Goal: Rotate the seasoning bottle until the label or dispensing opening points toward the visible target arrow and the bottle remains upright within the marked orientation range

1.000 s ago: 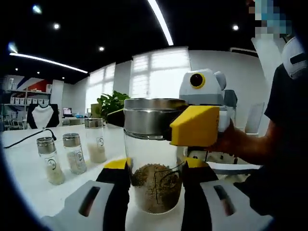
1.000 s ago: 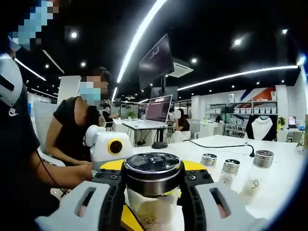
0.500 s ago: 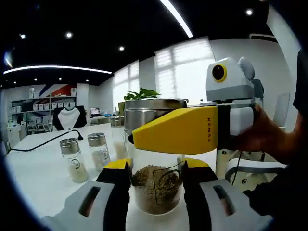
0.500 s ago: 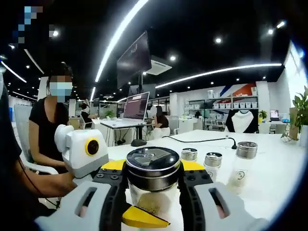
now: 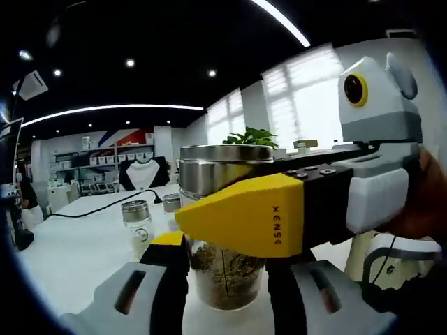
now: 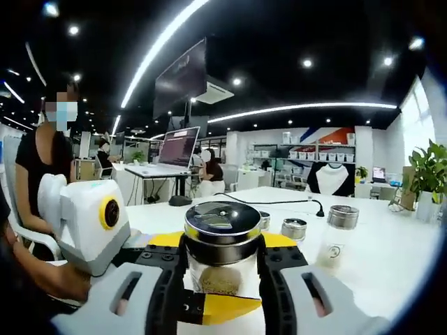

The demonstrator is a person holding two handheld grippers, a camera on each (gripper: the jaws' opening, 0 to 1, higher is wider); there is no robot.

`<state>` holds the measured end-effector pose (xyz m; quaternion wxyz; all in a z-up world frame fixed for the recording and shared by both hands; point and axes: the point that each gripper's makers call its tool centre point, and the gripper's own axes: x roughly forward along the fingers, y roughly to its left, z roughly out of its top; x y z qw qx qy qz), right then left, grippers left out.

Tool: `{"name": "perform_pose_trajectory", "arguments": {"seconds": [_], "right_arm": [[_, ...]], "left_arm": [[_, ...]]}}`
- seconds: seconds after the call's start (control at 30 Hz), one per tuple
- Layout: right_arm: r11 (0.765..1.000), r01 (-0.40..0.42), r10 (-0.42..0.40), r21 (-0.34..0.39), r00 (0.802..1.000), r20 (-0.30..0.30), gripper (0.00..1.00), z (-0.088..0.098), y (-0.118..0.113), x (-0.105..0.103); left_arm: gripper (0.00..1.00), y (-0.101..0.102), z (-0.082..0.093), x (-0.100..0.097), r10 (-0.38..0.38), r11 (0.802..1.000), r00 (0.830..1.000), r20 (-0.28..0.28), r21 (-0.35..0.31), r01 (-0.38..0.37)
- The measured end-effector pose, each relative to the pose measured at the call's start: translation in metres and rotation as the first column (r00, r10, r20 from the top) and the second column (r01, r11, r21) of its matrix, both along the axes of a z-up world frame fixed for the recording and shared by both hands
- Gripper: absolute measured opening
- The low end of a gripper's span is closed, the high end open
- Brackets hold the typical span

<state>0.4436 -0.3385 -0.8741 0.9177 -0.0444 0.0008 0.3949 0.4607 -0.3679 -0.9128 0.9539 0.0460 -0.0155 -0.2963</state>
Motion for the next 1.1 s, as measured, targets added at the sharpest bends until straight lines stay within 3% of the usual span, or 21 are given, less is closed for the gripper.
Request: {"name": "perform_pose_trajectory", "arguments": {"seconds": [0.17, 0.27, 0.43, 0.67, 0.77, 0.93, 1.1], "right_arm": [[0.999, 0.021, -0.022, -0.027, 1.0, -0.016, 0.38, -0.005, -0.005, 0.001], [1.0, 0.018, -0.018, 0.005, 1.0, 0.01, 0.37, 0.002, -0.008, 0.0], [1.0, -0.004, 0.004, -0.007, 1.0, -0.018, 0.37, -0.006, -0.006, 0.003], [1.0, 0.003, -0.003, -0.016, 1.0, -0.028, 0.37, -0.008, -0.01, 0.008], [1.0, 0.007, -0.006, 0.018, 0.999, -0.049, 0.37, -0.007, -0.017, 0.013], [1.0, 0.007, -0.007, 0.006, 0.999, -0.049, 0.37, -0.004, -0.023, 0.017], [1.0, 0.001, 0.0, 0.013, 0.999, -0.054, 0.37, 0.0, -0.037, 0.025]], "left_arm": [[0.45, -0.004, -0.005, 0.001, -0.014, 1.0, 1.0, -0.011, -0.012, 0.013], [0.45, -0.006, 0.003, -0.001, -0.065, 0.997, 0.998, 0.0, -0.044, 0.065], [0.45, -0.007, -0.007, -0.001, -0.15, 0.989, 0.988, -0.032, -0.002, 0.15], [0.44, -0.005, 0.0, -0.007, -0.243, 0.97, 0.97, 0.001, 0.009, 0.243], [0.5, 0.001, 0.001, -0.004, -0.24, 0.971, 0.971, -0.002, -0.01, 0.24], [0.59, 0.009, 0.002, 0.002, -0.225, 0.973, 0.974, -0.024, -0.047, 0.224], [0.71, 0.015, -0.003, 0.008, -0.197, 0.98, 0.979, -0.062, -0.037, 0.195]]}}
